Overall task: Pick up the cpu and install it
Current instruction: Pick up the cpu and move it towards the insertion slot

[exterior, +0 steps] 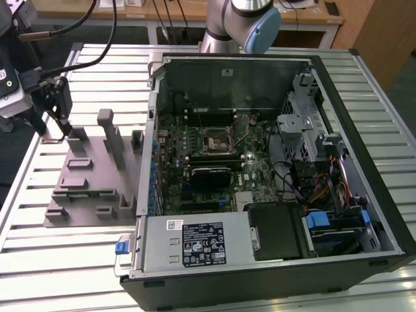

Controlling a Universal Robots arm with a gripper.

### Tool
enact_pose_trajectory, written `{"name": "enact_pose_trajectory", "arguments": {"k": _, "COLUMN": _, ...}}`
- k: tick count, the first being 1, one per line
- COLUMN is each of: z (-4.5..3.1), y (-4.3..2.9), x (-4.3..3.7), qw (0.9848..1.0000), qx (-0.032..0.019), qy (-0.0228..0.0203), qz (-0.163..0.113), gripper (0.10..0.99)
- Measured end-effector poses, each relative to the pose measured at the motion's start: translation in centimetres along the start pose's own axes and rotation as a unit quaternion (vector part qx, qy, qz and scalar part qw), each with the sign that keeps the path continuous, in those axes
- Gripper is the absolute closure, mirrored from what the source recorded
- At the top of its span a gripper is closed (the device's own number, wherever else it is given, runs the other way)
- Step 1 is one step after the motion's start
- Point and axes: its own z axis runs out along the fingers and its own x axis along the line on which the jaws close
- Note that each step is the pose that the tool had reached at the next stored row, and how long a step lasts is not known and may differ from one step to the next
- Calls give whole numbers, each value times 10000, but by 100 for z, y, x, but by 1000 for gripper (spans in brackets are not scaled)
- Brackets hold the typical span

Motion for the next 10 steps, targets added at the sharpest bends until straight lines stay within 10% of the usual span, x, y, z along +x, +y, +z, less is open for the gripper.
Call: {"name": "enact_pose_trajectory", "arguments": {"k": 10, "z": -165, "y": 8, "x": -9, "qw": 10000, "qx": -1, "qy": -18, "qz": -1, "gripper": 545}}
